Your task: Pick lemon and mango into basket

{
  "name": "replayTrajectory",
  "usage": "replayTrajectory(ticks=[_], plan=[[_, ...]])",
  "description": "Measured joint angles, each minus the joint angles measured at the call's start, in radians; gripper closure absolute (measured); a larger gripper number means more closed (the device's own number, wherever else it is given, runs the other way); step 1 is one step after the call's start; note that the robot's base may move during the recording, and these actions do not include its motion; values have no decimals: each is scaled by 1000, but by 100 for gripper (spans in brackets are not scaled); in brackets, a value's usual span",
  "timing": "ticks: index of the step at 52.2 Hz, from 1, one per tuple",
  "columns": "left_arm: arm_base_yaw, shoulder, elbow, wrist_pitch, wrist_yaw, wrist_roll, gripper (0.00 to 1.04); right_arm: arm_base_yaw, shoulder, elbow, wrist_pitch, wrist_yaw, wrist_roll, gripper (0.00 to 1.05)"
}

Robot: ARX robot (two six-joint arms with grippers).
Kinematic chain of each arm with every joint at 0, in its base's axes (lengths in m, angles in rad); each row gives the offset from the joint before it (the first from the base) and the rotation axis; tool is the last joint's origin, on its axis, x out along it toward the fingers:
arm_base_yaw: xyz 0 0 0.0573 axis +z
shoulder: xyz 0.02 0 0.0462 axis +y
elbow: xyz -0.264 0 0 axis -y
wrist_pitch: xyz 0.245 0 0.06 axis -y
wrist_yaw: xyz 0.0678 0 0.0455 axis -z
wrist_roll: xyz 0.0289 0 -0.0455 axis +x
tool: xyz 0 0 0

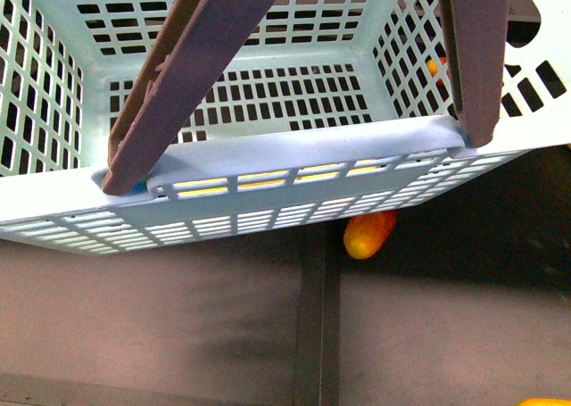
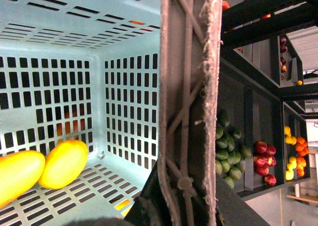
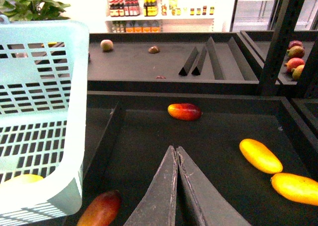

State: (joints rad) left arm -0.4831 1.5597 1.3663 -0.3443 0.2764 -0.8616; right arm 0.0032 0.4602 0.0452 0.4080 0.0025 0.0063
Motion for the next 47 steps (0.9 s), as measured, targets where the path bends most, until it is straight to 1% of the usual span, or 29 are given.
replayTrajectory(ticks=[5, 8, 13, 47], plan=[[0, 0, 0, 0, 1, 0, 99, 0, -33, -9, -25, 0, 0, 103], [0, 0, 0, 0, 1, 0, 99, 0, -44, -28, -2, 0, 0, 103], [0, 0, 0, 0, 1, 0, 99, 0, -68, -28, -19, -2, -1, 103], [0, 0, 0, 0, 1, 0, 99, 0, -301, -27, -248, -2, 0, 103]])
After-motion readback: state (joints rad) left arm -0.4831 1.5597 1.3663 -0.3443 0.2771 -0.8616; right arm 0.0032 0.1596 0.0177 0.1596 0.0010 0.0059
